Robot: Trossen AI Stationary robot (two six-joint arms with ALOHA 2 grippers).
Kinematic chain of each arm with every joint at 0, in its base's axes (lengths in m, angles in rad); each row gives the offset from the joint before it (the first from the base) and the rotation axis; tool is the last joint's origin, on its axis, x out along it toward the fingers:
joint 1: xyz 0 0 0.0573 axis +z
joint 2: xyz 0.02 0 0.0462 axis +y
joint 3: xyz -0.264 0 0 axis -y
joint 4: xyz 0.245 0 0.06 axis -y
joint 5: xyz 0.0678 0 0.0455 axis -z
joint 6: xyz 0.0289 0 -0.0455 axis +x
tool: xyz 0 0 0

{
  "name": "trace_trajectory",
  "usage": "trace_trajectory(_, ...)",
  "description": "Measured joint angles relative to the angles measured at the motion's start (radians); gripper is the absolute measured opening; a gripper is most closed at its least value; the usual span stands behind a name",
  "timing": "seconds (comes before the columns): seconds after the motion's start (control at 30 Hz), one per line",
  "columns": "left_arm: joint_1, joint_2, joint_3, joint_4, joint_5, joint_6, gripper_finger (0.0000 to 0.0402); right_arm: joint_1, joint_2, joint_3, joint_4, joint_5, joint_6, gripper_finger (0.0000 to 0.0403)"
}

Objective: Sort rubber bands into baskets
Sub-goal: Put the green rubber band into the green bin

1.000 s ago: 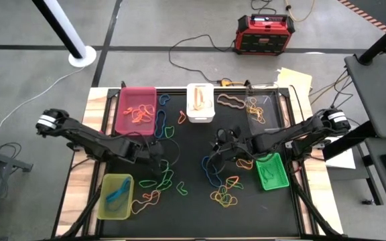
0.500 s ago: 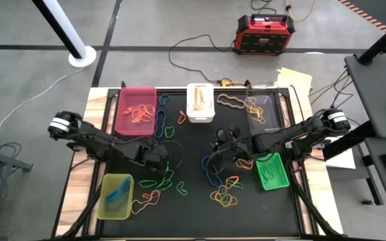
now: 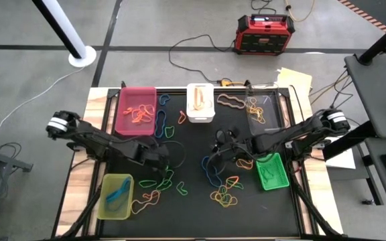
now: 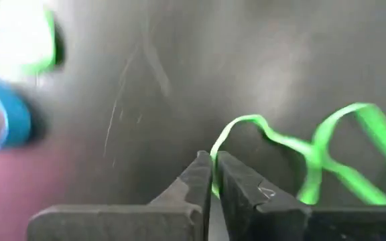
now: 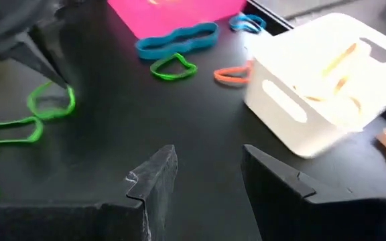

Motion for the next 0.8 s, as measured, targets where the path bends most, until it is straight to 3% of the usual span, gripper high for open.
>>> trace_trajectory(0.37,0.0,-0.059,0.117,0.143,-0.044,0.239,0.0,0.002,0.205,0.014,0.435,-0.188,-0.233,0.0167)
trace_trajectory(0.6,0.002,-0.046,0.178,0.145,-0.1,0.307,0.0,-0.022,0.307,0.105,0.455,-0.296,-0.239,0.0167)
trace_trajectory(0.8,0.002,-0.046,0.187,0.158,-0.106,0.333,0.0,-0.028,0.363,0.175,0.436,-0.313,-0.266,0.0166)
